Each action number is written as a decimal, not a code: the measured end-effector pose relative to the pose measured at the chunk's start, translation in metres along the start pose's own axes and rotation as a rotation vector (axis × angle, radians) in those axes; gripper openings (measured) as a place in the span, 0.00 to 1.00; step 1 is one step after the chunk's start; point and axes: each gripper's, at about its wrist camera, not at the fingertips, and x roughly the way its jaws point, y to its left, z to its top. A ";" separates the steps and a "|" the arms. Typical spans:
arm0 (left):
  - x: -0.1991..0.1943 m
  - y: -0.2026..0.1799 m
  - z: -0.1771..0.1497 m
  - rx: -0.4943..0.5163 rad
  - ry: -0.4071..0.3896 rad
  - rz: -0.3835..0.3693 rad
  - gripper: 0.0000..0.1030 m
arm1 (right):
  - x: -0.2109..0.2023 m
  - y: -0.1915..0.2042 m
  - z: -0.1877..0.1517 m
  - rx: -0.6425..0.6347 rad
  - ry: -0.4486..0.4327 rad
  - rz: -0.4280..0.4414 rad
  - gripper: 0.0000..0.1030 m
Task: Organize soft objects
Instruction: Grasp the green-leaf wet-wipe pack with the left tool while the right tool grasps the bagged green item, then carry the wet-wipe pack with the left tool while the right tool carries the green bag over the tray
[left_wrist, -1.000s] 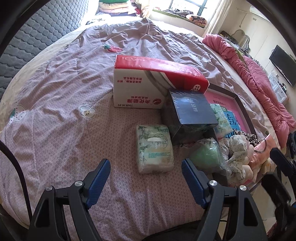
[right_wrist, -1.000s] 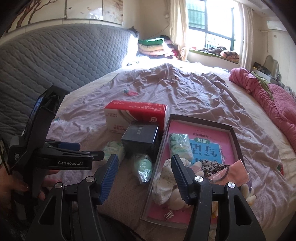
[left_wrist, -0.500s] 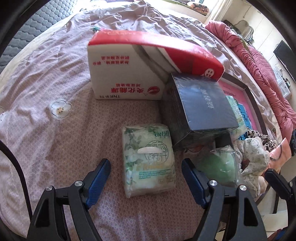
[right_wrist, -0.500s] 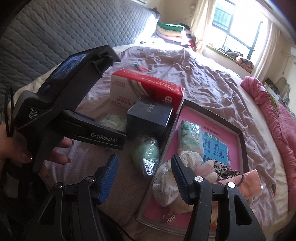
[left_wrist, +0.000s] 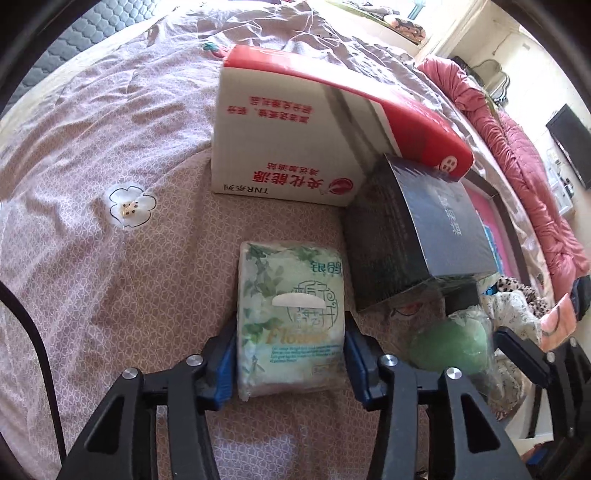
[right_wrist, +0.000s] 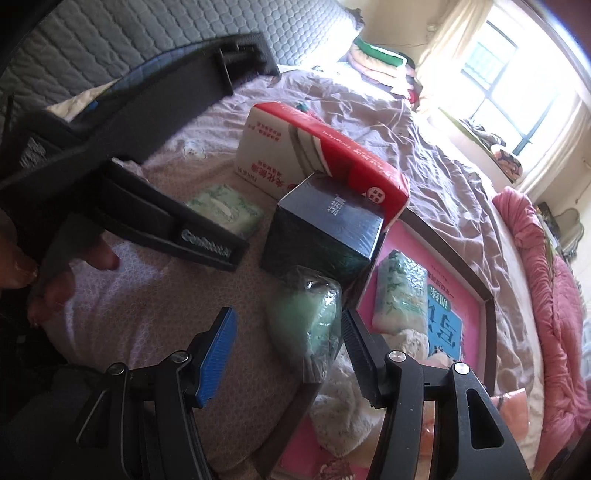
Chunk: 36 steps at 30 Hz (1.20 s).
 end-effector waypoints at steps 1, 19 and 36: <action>-0.001 0.003 -0.001 -0.006 -0.004 -0.013 0.46 | 0.003 0.001 0.001 -0.010 0.002 -0.006 0.59; -0.029 0.010 -0.012 -0.022 -0.065 -0.070 0.46 | 0.033 -0.009 0.014 0.056 -0.007 -0.009 0.29; -0.080 -0.029 -0.020 0.066 -0.174 -0.086 0.46 | -0.051 -0.074 -0.005 0.487 -0.258 0.209 0.25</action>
